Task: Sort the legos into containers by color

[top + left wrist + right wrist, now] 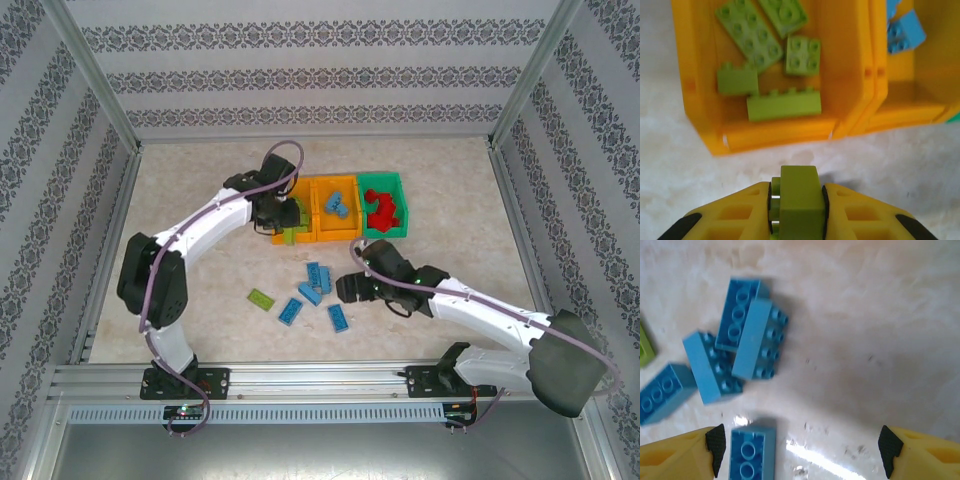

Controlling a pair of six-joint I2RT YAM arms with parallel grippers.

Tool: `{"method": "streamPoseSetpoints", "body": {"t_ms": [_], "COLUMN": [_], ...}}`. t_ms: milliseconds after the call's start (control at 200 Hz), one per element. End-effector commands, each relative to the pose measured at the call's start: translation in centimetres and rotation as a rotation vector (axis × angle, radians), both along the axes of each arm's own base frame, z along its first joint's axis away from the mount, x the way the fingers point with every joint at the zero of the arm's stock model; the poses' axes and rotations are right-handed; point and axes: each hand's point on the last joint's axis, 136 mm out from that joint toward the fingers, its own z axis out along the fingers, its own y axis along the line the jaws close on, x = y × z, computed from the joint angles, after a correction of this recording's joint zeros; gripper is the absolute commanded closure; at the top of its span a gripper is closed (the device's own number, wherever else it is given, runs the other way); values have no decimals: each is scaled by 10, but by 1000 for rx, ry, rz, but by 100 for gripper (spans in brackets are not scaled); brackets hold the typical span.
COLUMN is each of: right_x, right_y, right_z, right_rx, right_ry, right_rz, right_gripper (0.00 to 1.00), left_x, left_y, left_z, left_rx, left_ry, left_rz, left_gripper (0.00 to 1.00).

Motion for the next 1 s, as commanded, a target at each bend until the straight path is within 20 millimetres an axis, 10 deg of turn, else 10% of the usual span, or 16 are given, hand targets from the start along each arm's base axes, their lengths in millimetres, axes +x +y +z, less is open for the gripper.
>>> {"method": "streamPoseSetpoints", "body": {"t_ms": [0,410,994], "right_x": [-13,-55,-60], "right_y": [-1,33,35], "right_z": [-11,-29,-64], "right_rx": [-42,-78,-211], "right_ry": [-6,58,107], "right_rz": [-13,69,112], "right_gripper": [17,15,42], "left_x": [21,82,33], "left_y": [5,7,15], "left_z": [3,-12,35], "left_rx": [16,10,-102], "left_ry": [7,-4,-68], "left_rz": [-29,2,11], "left_gripper": [73,71,35]}}
